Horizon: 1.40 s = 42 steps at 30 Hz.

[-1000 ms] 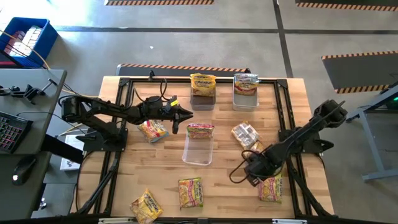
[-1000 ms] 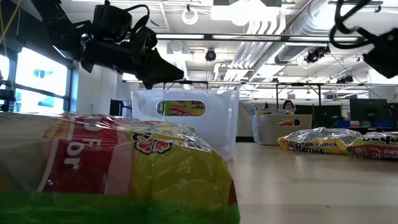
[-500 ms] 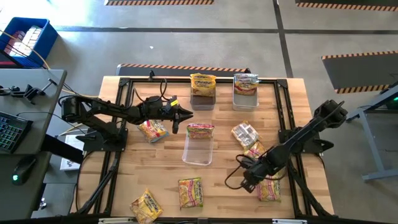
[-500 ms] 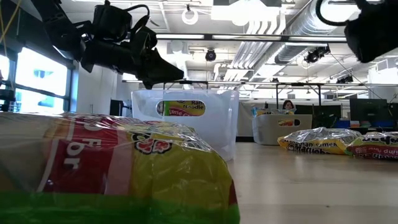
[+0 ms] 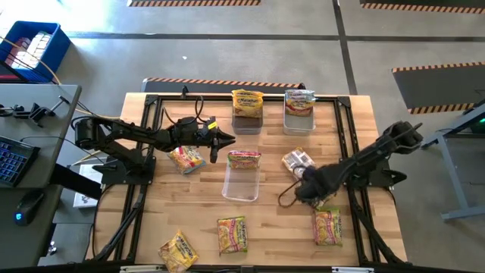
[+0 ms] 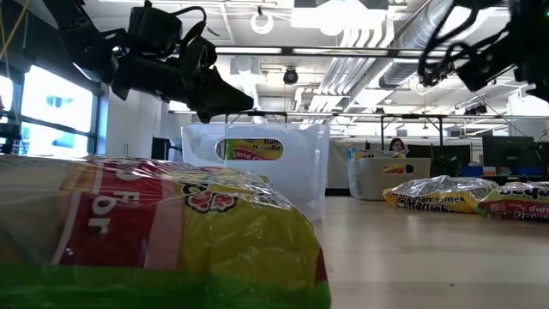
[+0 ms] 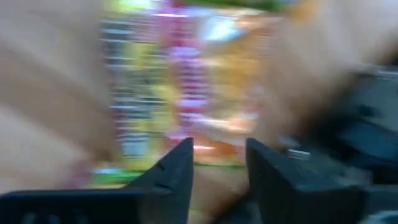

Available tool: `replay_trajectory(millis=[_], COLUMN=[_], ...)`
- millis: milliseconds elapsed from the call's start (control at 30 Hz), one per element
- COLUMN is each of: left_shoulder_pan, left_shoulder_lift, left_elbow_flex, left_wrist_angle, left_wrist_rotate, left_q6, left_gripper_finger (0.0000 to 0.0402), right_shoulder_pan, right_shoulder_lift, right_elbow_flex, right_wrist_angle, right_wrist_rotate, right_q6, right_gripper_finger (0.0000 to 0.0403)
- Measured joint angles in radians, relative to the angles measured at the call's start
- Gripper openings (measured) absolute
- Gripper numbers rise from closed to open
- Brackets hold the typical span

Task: Sort Maruchan noodles
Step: Put the green noodle pack into the transparent bin

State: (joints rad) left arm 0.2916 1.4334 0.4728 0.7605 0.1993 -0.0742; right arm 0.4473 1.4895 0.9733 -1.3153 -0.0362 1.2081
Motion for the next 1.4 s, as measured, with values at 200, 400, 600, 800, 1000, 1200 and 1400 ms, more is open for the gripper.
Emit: replay_trajectory(millis=[200,400,600,800,1000,1200,1400], left_shoulder_pan=[0.000,0.000,0.000,0.000,0.000,0.000,0.000], left_shoulder_lift=[0.000,0.000,0.000,0.000,0.000,0.000,0.000], left_elbow_flex=[0.000,0.000,0.000,0.000,0.000,0.000,0.000], left_wrist_angle=[-0.002,-0.006,-0.006,-0.006,-0.006,-0.007,-0.007], left_wrist_rotate=[0.000,0.000,0.000,0.000,0.000,0.000,0.000], left_q6=[0.007,0.019,0.026,0.026,0.026,0.026,0.026], left_gripper_finger=[0.0058,0.0058,0.0058,0.0058,0.0058,0.0058,0.0058], right_shoulder_pan=[-0.106,-0.127,-0.109,-0.123,-0.192,-0.299,-0.390], right_shoulder_lift=[-0.001,0.000,-0.001,0.000,0.000,0.000,0.069], right_elbow_flex=[-0.081,-0.205,-0.180,-0.083,0.027,-0.010,-0.064], right_wrist_angle=[-0.071,0.104,0.415,0.570,0.535,0.728,0.869], right_wrist_rotate=[-0.137,-0.204,-0.298,-0.221,-0.093,-0.089,-0.176], right_q6=[-0.151,-0.193,-0.243,-0.314,-0.455,-0.703,-0.863], right_gripper_finger=[0.0161,0.0084,0.0006,0.0044,0.0122,0.0198,0.0231])
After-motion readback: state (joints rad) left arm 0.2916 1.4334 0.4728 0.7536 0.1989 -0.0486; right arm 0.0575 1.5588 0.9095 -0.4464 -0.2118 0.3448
